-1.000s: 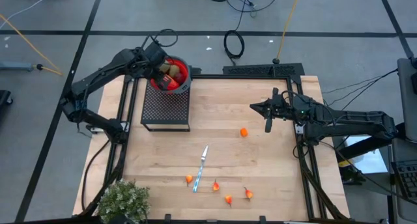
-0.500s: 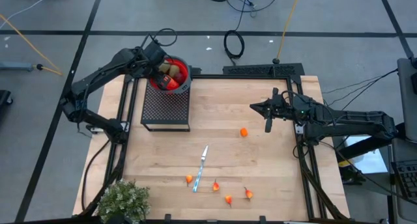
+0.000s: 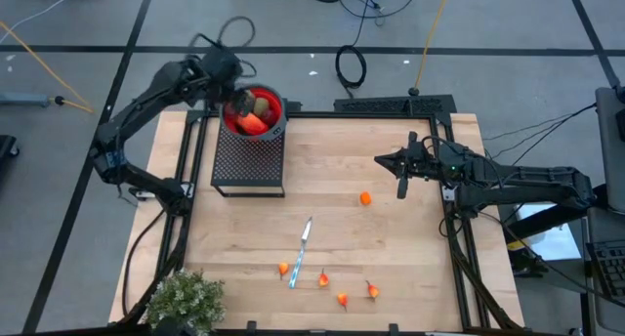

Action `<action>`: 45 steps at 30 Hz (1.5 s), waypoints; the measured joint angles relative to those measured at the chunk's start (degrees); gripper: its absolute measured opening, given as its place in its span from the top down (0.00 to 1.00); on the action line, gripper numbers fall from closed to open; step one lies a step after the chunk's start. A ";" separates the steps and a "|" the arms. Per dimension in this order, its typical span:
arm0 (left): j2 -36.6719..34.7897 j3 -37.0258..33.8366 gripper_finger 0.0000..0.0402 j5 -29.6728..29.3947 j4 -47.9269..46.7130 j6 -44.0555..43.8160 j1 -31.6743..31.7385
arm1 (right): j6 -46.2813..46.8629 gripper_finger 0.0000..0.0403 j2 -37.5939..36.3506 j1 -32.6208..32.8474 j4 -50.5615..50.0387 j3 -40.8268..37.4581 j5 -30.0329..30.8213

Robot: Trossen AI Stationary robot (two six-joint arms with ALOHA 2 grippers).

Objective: Pick & Place Fruit
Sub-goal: Put the orange into the red strainer bowl on the shelf

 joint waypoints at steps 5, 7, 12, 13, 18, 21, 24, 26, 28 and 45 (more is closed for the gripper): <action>-0.10 6.00 0.40 1.53 -0.06 -6.39 -3.28 | 0.00 1.00 0.01 0.00 0.00 0.00 0.00; -0.10 7.00 0.40 3.72 -0.06 -8.38 -5.34 | 0.00 1.00 0.01 -0.01 0.00 0.00 0.00; -0.05 7.24 0.40 5.47 -0.21 -10.03 -12.20 | 0.00 1.00 0.00 0.00 0.00 0.00 0.00; -0.05 7.24 0.40 5.33 -0.19 -10.07 -13.69 | 0.00 1.00 0.00 -0.01 0.00 0.00 0.00; -0.03 7.22 0.47 4.79 3.68 -11.13 -21.65 | -0.06 1.00 0.00 0.00 0.00 0.00 0.00; -0.03 7.22 0.56 4.80 7.98 -10.15 -25.73 | -1.13 1.00 0.00 0.00 0.00 0.00 -0.02; -0.03 7.22 0.66 4.77 11.28 -8.28 -29.04 | -1.51 1.00 0.00 0.02 0.00 0.00 -0.17; -0.03 7.22 0.74 4.77 12.71 -7.19 -30.93 | -1.51 1.00 0.00 0.05 -0.08 0.00 -0.43; -0.03 7.22 0.81 4.83 13.69 -6.63 -32.66 | -1.51 1.00 0.00 0.07 -0.69 0.00 -2.07; -0.81 4.46 0.97 4.79 13.80 -2.35 -40.50 | 0.36 1.00 1.43 0.15 -1.80 0.00 -15.16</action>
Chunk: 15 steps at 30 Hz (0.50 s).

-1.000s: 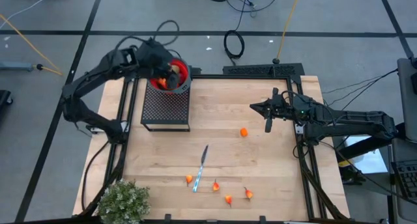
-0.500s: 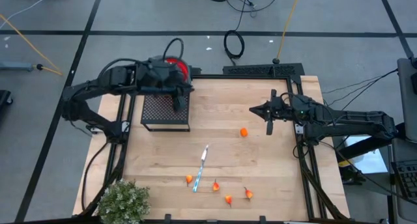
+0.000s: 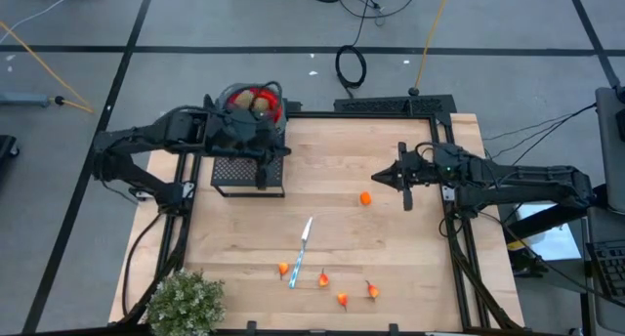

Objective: Pick & Place Fruit
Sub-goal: Put the orange into the red strainer bowl on the shelf

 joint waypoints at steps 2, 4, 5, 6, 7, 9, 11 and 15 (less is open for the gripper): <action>-1.40 -2.96 0.99 -0.01 1.66 -1.11 0.01 | 0.55 1.00 0.67 -0.02 -0.01 0.00 -0.01; -3.22 -6.52 0.99 0.02 5.82 -2.11 0.02 | 0.71 1.00 1.28 -0.02 0.00 0.00 -0.01; -4.39 -8.73 0.98 0.02 7.05 -2.39 0.03 | 0.71 1.00 1.68 0.00 -0.10 0.00 -0.01; -5.33 -10.77 0.98 0.05 7.93 -2.57 0.04 | 0.74 1.00 2.16 0.00 0.12 0.00 -0.03; -6.25 -12.75 0.97 0.05 10.02 -2.63 0.05 | 0.99 0.99 2.55 0.00 0.02 0.04 -0.02; -8.55 -16.55 0.97 0.07 13.36 -3.07 -0.07 | 1.49 0.99 3.61 0.00 -0.28 0.02 -0.03; -11.15 -20.33 0.98 0.10 15.00 -3.59 -0.16 | 1.57 0.99 4.73 0.00 -0.33 0.02 -0.03; -15.98 -28.13 0.99 0.53 20.47 -4.31 -0.16 | 1.57 0.99 7.31 0.00 -0.42 0.02 -0.03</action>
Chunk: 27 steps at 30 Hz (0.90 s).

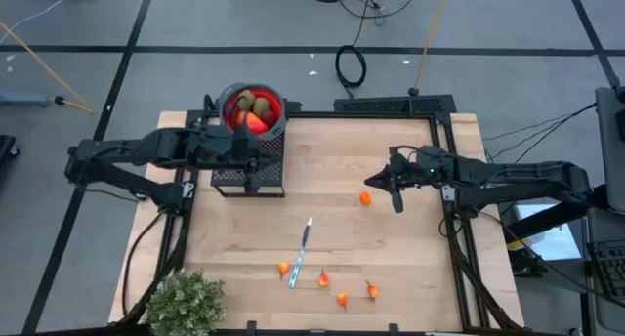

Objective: Pick & Place Fruit
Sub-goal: Put the orange into the red strainer bowl on the shelf

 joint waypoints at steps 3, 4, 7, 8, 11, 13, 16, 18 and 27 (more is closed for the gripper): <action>-3.73 -5.90 0.97 0.02 5.46 0.02 -0.11 | 0.00 0.99 1.92 0.04 -0.36 0.22 0.02; -5.15 -7.86 0.96 0.02 6.44 0.00 -0.13 | 0.00 0.99 2.45 0.05 -1.16 0.44 0.07; -9.07 -13.47 0.97 0.11 10.37 -0.18 -0.22 | -0.14 0.99 4.32 0.07 -4.71 2.28 0.14; -10.23 -15.19 0.97 0.11 10.94 -0.36 -0.22 | -0.15 0.99 4.90 0.07 -6.15 3.06 0.25; -13.86 -19.86 0.99 0.15 13.36 -0.85 -0.22 | -0.17 0.99 6.84 0.07 -10.71 5.66 0.33; -16.39 -22.60 0.99 0.13 15.19 -0.85 -0.22 | -0.15 0.99 8.12 0.07 -13.67 7.56 0.43; -20.16 -26.44 0.97 0.11 16.71 -0.85 -0.22 | -0.19 0.99 10.19 0.37 -18.12 10.71 0.92; -22.63 -28.47 0.96 0.11 17.60 -0.85 -0.22 | -0.45 0.99 11.60 1.10 -22.28 12.96 2.63; -32.63 -35.65 0.98 1.11 20.45 1.79 -0.24 | -0.13 0.99 18.96 3.54 -35.45 23.86 5.16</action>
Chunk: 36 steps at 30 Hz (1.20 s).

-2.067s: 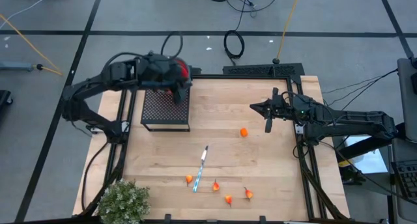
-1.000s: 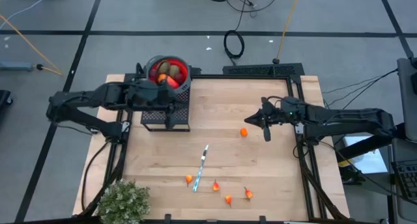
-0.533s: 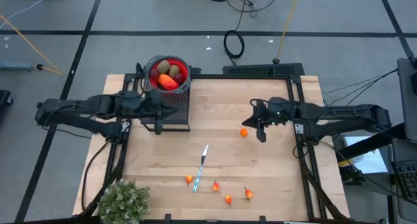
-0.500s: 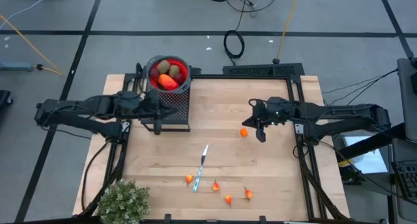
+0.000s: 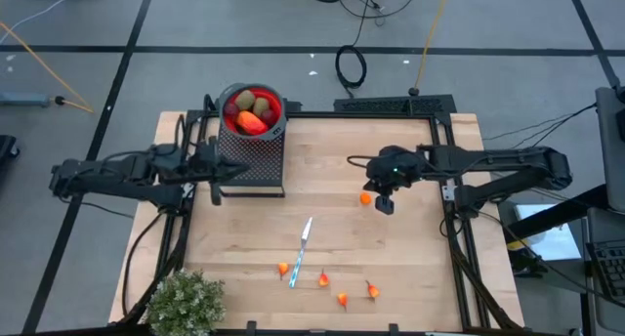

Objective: Pick & Place Fruit
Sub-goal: Put the orange into the red strainer bowl on the shelf

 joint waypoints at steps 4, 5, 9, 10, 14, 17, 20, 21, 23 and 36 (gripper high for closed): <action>-3.36 -3.19 0.96 1.29 0.20 0.23 0.02 | 0.32 0.99 3.91 0.96 -4.44 4.50 2.46; -4.16 -4.02 0.96 1.59 0.31 0.44 0.02 | 0.34 0.99 4.86 1.05 -5.84 5.54 2.84; -7.37 -7.32 0.99 3.82 3.49 1.51 0.02 | 1.58 0.99 8.42 0.98 -8.29 8.33 2.69; -8.11 -7.97 1.00 4.33 3.91 1.51 0.02 | 1.79 0.99 9.15 0.98 -8.71 8.44 2.69; -10.85 -9.83 0.96 4.44 4.51 1.35 0.02 | 2.46 0.97 11.65 0.96 -9.84 8.45 2.64; -12.04 -10.37 0.94 4.46 4.21 1.05 0.02 | 4.50 0.91 13.25 0.93 -11.68 8.44 2.53; -12.25 -10.38 0.94 4.44 4.25 1.41 0.02 | 5.01 0.83 14.61 0.92 -12.44 8.44 2.45; -12.21 -10.38 0.94 4.46 3.88 1.50 0.02 | 5.60 0.79 14.99 0.92 -12.71 8.44 2.43; -12.20 -10.38 0.94 4.46 3.38 1.47 0.02 | 6.76 0.72 15.88 0.74 -12.95 8.45 2.40; -12.11 -10.38 0.94 4.57 2.12 -0.28 0.02 | 16.11 0.29 17.39 -1.43 -14.03 7.59 2.36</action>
